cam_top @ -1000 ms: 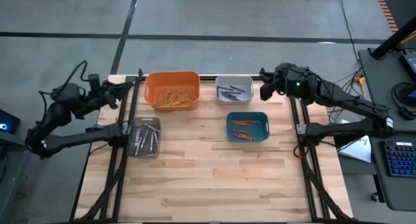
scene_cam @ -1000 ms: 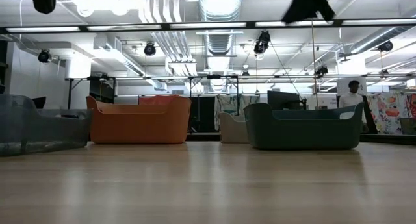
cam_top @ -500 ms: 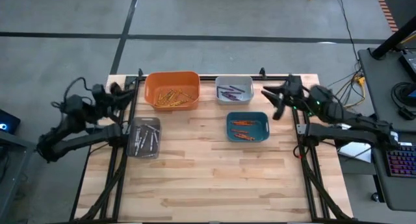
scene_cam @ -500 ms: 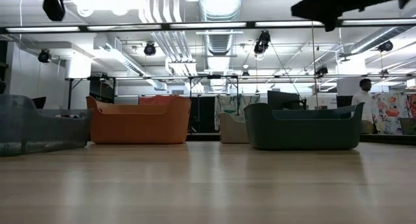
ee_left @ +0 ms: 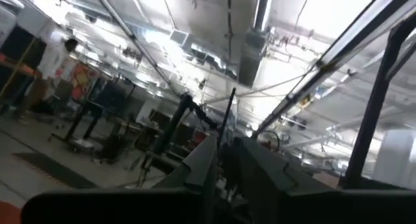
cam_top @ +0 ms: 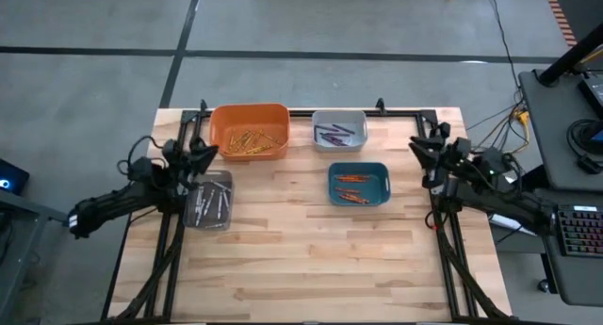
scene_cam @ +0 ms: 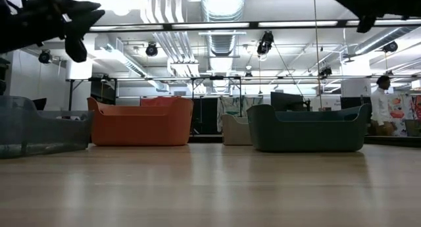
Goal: Sort crayons
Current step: Return to Home Position
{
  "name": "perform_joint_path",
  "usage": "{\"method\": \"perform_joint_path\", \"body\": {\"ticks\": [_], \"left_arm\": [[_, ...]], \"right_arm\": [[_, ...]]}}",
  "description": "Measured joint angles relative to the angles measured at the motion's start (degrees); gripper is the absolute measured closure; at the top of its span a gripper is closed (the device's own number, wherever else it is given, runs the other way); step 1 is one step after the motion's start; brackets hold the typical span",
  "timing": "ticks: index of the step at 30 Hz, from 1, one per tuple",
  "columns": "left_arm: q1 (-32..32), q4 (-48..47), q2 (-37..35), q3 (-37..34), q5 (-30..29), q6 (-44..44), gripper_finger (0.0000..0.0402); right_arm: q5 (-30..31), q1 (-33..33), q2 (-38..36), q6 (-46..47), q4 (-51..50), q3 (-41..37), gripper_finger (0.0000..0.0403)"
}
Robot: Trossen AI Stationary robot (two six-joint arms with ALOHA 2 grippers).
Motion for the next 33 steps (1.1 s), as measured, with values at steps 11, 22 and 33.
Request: {"method": "perform_joint_path", "body": {"ticks": [11,22,33], "left_arm": [[0.0,-15.8,0.3,0.0,7.9,15.1,0.0349],[-0.2,-26.6,8.4,0.1,6.8,33.6,0.0349],[-0.2,-26.2,16.5,0.1,6.8,18.9,0.0349]], "right_arm": [[-2.6,0.0,-2.4,-3.7,7.7,-13.7,0.0321],[0.5,0.0,-2.2,1.2,-1.1,-15.7,0.0321],[0.5,0.0,-1.9,2.2,-1.8,-15.7,0.0321]]}}
